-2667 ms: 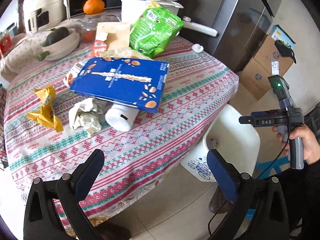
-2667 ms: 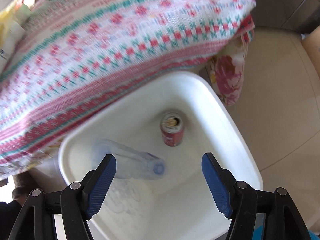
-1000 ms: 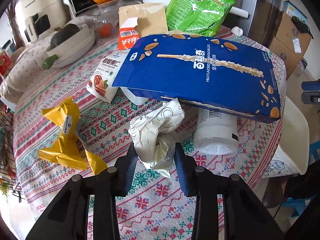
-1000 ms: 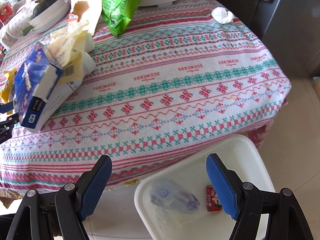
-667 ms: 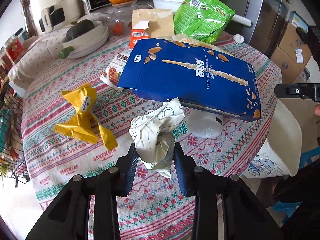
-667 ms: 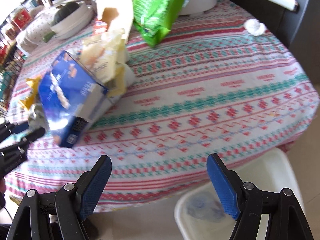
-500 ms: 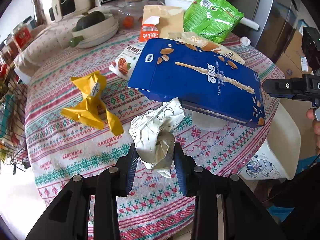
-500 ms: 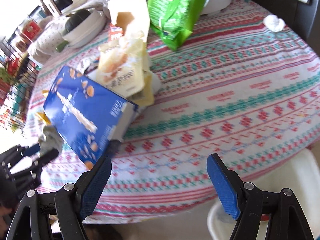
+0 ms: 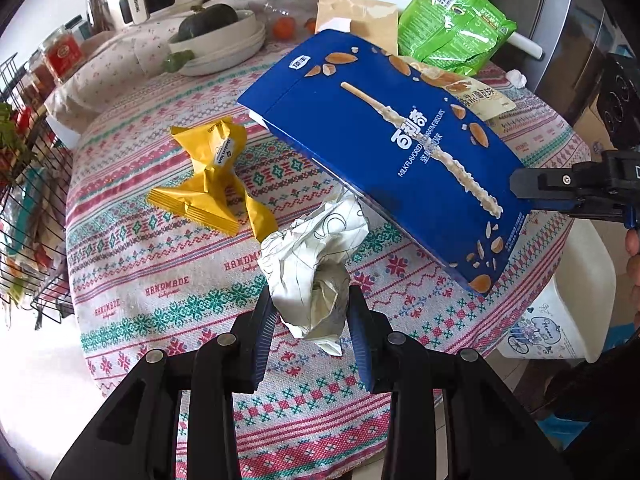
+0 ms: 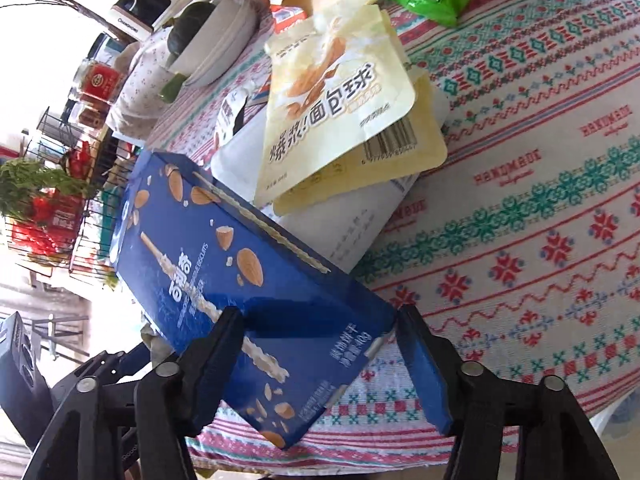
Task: Collect trash
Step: 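Grasp the blue cereal box edge with the right tool while the left holds the wrapper, then carry the box to the bin and release it from the right tool while the left carries the wrapper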
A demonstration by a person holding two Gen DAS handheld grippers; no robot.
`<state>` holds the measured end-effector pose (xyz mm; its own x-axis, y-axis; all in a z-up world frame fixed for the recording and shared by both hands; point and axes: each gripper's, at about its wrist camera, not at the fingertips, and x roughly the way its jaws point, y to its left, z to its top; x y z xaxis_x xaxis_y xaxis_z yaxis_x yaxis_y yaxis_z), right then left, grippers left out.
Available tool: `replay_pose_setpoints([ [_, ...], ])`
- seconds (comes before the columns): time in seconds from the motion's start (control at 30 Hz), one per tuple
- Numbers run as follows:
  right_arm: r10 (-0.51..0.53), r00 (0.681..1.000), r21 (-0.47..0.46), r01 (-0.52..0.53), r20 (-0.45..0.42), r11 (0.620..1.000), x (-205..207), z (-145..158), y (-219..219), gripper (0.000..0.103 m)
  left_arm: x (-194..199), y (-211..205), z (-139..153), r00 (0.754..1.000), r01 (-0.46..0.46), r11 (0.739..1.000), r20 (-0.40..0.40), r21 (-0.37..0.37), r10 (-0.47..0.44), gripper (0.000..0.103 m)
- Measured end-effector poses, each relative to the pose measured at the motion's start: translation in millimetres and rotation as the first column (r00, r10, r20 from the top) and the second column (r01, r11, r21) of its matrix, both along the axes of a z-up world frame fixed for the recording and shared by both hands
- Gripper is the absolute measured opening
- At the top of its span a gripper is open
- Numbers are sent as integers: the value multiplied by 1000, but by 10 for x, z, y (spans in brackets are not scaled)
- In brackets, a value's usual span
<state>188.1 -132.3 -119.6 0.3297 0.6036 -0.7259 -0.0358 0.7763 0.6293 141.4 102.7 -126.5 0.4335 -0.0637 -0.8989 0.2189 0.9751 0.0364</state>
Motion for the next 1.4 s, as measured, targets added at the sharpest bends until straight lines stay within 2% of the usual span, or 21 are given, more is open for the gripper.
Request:
replay_pose_setpoints([
  [0.03,10,1000,20,-10,4,1000,-1,13,11,48,3,15,-1,1000,-7,1000,-4,0,7,37],
  [0.1,29,999,45,-30,16,999,-15,52,26,41,3,48,4,1000,-23,1000,-8,5,23,37],
  [0.23,70,996,-12,-69,54,998,-72,127,82,41,-32,113,43,999,-43,999,-4,6,43,37],
  [0.3,96,992,-86,-90,80,992,-113,170,121,45,-57,139,40,999,-47,999,-6,11,47,37],
  [0.33,110,989,-131,-97,98,987,-129,195,150,56,-69,155,26,999,-50,999,-10,14,50,37],
  [0.4,130,983,-191,-104,129,976,-161,231,181,68,-75,182,-11,998,-61,998,-24,30,62,37],
  [0.53,162,981,-164,-142,111,976,-147,184,264,75,-105,221,-93,997,-64,997,-48,40,66,37],
  [0.7,201,979,-163,-193,31,968,-152,-66,440,75,-140,201,-114,997,-59,997,-50,56,62,37],
  [0.8,236,971,-146,-231,21,962,-178,-128,580,69,-143,252,-86,996,-68,997,-46,46,70,37],
  [0.93,292,955,-89,-287,48,954,-220,-46,659,39,-159,287,-48,997,-73,997,-37,31,74,37],
  [1.0,320,944,-87,-314,77,946,-261,33,682,32,-157,291,-33,997,-72,997,-32,27,73,37],
  [1.13,346,929,-89,-337,131,937,-384,175,680,27,-177,226,9,998,-67,998,-20,15,67,37],
  [1.4,312,922,-77,-302,229,950,-523,513,450,26,-175,109,174,998,-61,998,23,-23,61,37],
])
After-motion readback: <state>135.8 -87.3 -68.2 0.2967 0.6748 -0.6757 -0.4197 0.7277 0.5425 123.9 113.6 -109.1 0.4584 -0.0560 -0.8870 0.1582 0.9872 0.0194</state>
